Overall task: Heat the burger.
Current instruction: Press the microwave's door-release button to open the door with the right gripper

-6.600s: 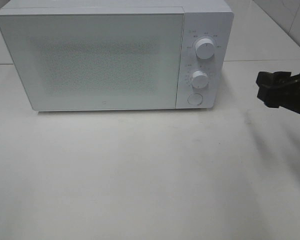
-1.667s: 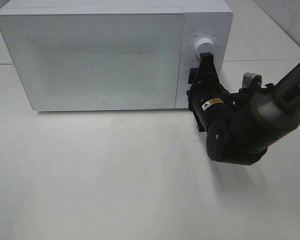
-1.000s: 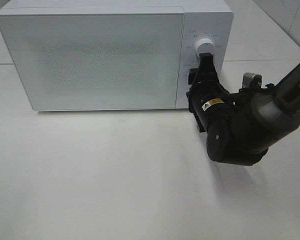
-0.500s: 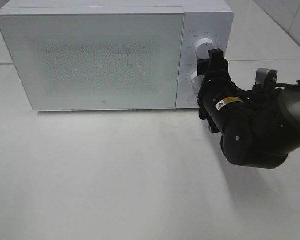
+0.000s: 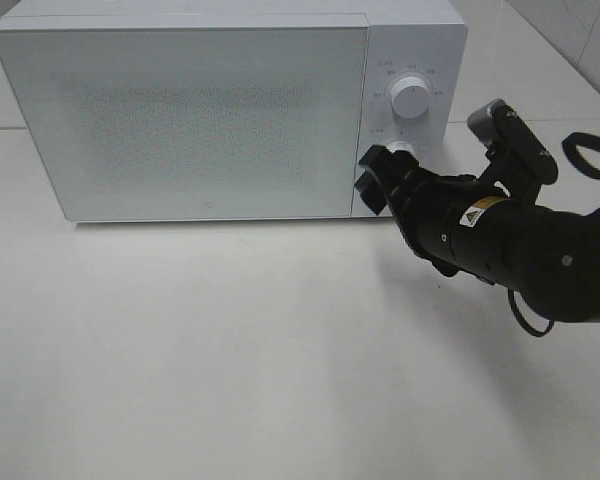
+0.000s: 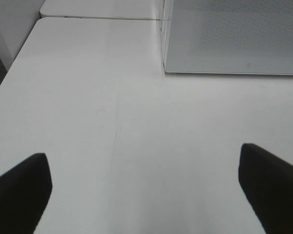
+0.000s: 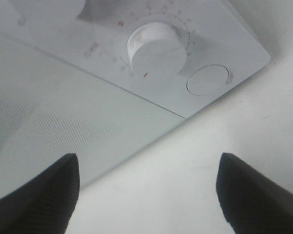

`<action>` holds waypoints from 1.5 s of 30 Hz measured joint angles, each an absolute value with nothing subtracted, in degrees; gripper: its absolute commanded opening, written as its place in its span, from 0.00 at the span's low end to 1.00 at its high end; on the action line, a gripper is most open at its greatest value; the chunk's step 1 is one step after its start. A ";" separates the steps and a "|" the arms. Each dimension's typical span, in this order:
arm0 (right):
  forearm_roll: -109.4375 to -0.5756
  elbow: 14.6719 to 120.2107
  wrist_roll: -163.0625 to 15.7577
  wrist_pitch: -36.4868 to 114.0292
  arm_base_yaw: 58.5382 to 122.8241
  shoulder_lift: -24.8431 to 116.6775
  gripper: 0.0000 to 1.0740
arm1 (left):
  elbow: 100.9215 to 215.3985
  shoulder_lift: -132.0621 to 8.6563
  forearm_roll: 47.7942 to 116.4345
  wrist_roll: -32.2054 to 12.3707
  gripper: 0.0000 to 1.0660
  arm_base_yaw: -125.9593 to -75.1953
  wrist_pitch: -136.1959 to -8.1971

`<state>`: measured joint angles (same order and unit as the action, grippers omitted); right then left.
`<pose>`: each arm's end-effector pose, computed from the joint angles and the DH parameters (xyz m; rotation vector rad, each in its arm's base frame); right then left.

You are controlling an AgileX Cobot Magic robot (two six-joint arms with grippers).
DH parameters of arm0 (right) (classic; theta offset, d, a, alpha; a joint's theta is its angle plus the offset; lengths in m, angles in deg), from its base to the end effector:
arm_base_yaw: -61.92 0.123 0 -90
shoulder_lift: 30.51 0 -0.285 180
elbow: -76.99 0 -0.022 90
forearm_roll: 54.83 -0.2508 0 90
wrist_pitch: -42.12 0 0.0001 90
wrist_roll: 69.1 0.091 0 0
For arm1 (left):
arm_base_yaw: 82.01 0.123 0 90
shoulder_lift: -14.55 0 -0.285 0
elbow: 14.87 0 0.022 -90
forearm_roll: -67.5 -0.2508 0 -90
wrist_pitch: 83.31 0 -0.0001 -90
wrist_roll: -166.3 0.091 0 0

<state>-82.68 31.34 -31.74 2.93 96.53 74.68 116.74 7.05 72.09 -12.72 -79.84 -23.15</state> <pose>0.2579 0.1454 0.1528 0.6392 1.9676 0.7488 -0.0054 -0.0065 0.2792 -0.0175 2.0233 -0.0608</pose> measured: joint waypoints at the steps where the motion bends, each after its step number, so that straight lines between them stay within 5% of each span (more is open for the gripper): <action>1: -82.68 31.34 -31.74 2.93 96.53 74.68 0.70 | 116.74 7.05 72.09 -12.72 0.90 -79.84 -23.15; 14: -81.31 35.24 -68.47 37.88 96.53 66.49 0.70 | 116.74 7.05 72.09 -12.72 0.90 -79.84 -23.15; 28: -57.64 47.50 -60.45 69.28 96.53 58.92 0.70 | 116.74 7.05 72.09 -12.72 0.90 -79.84 -23.15; 45: -55.58 47.62 -59.59 86.18 96.53 41.10 0.70 | 116.74 7.05 72.09 -12.61 0.90 -79.84 -23.15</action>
<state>-55.58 47.62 -59.59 86.18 96.53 41.10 116.74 7.05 72.09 -12.61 -79.84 -23.15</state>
